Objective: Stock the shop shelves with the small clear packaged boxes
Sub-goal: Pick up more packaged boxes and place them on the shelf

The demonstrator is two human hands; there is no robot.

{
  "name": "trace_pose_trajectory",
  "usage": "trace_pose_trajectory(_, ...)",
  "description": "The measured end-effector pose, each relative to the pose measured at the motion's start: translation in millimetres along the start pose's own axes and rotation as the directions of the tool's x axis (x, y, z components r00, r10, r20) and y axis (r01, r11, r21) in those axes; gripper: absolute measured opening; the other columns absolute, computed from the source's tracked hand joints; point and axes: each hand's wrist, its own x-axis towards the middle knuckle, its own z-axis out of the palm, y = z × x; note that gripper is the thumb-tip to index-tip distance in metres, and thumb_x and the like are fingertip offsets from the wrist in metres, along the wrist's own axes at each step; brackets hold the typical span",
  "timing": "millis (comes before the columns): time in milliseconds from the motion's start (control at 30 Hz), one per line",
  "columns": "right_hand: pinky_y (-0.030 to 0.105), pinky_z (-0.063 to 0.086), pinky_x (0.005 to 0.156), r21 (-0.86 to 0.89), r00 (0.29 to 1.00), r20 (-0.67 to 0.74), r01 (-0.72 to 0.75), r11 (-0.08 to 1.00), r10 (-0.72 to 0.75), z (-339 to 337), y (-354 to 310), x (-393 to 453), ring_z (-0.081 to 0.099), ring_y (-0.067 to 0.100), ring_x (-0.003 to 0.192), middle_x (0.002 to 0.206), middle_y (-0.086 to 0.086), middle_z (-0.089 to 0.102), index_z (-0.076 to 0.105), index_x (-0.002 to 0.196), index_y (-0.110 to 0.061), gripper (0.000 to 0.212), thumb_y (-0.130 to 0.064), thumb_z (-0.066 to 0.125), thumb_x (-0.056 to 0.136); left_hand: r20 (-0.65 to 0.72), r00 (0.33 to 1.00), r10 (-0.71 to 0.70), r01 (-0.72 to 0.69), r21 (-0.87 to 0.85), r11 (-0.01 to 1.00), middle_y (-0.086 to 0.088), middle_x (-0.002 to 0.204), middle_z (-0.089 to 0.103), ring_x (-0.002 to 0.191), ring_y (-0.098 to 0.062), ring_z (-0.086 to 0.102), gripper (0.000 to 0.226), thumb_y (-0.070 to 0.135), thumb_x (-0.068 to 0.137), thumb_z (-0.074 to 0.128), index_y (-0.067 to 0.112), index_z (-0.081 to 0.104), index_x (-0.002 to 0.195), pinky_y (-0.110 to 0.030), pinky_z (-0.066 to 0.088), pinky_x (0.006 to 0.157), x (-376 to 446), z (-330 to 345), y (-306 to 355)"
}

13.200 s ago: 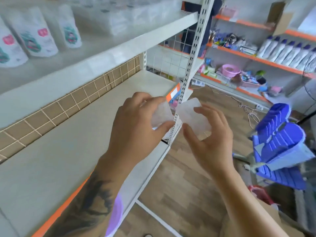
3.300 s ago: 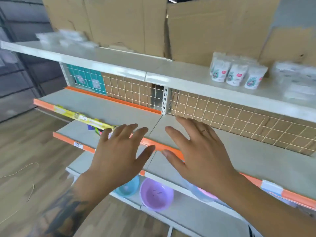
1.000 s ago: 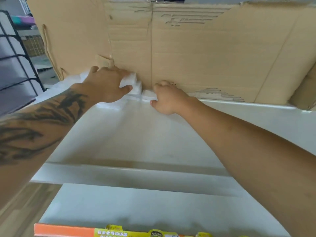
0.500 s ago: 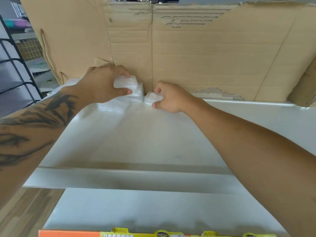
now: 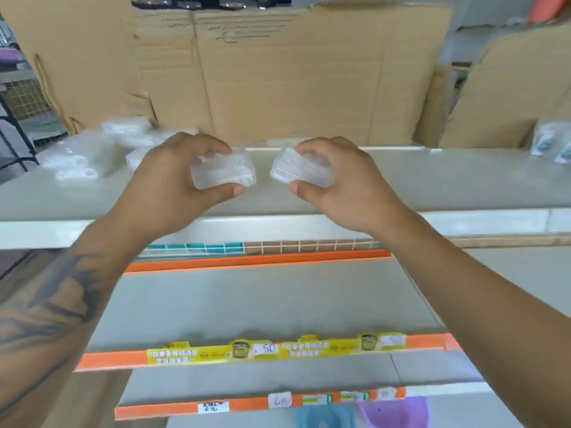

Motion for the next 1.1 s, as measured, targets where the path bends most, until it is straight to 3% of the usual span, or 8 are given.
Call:
trace_pose_trajectory(133,0.026,0.043,0.101,0.016,0.995,-0.097,-0.015,1.000,0.017,-43.0,25.5,-100.3,0.058,0.013,0.114,0.125,-0.002,0.059,0.063,0.132,-0.026,0.052,-0.035,0.080,0.084,-0.014,1.000,-0.002,0.001,-0.057,0.998,0.011,0.116,0.062,0.098,-0.004,0.054,0.049,0.046,0.076,0.085,0.031,0.069,0.119,-0.002,0.033,0.088,-56.1,36.1,76.7)
trace_pose_trajectory(300,0.028,0.044,0.099,-0.048,0.980,-0.191,-0.071,0.996,0.060,-89.2,61.2,-223.9,0.058,0.019,0.113,0.122,0.001,0.063,0.065,0.129,-0.020,0.051,-0.034,0.077,0.081,0.062,0.997,0.045,-0.037,-0.118,0.992,0.012,0.117,0.063,0.105,-0.010,0.058,0.052,0.054,0.074,0.082,0.031,0.069,0.119,-0.021,0.042,0.094,-124.0,92.3,173.8)
trace_pose_trajectory(467,0.039,0.048,0.097,-0.099,0.963,-0.218,-0.182,0.978,0.157,-134.2,95.2,-329.3,0.058,0.020,0.111,0.122,0.001,0.061,0.065,0.129,-0.023,0.050,-0.032,0.076,0.081,0.116,0.992,0.046,-0.015,-0.248,0.969,0.018,0.111,0.062,0.103,-0.003,0.056,0.049,0.054,0.074,0.086,0.032,0.071,0.116,-0.004,0.033,0.094,-181.7,151.6,256.8)
trace_pose_trajectory(633,0.041,0.050,0.097,-0.071,0.928,-0.241,-0.309,0.948,0.284,-183.8,128.9,-401.6,0.057,0.019,0.116,0.126,-0.004,0.059,0.062,0.133,-0.026,0.052,-0.033,0.075,0.084,0.173,0.979,0.106,-0.040,-0.349,0.936,0.018,0.111,0.062,0.101,-0.004,0.056,0.050,0.054,0.072,0.081,0.032,0.070,0.116,-0.004,0.034,0.094,-196.6,198.9,331.7)
trace_pose_trajectory(800,0.034,0.049,0.096,-0.047,0.871,-0.320,-0.408,0.912,0.373,-222.3,164.8,-437.5,0.057,0.016,0.117,0.128,-0.007,0.058,0.061,0.135,-0.027,0.052,-0.030,0.079,0.086,0.219,0.955,0.198,-0.094,-0.412,0.906,0.015,0.114,0.064,0.104,-0.008,0.058,0.049,0.050,0.072,0.082,0.031,0.070,0.116,-0.012,0.040,0.094,-185.5,243.2,388.7)
trace_pose_trajectory(1100,0.035,0.048,0.099,-0.107,0.737,-0.471,-0.594,0.797,0.485,-301.7,264.3,-462.7,0.057,0.016,0.119,0.133,-0.009,0.057,0.061,0.135,-0.029,0.051,-0.030,0.078,0.087,0.255,0.900,0.353,-0.179,-0.523,0.833,0.014,0.117,0.064,0.107,-0.014,0.060,0.051,0.049,0.075,0.086,0.030,0.070,0.119,-0.031,0.047,0.094,-118.9,369.8,490.0)
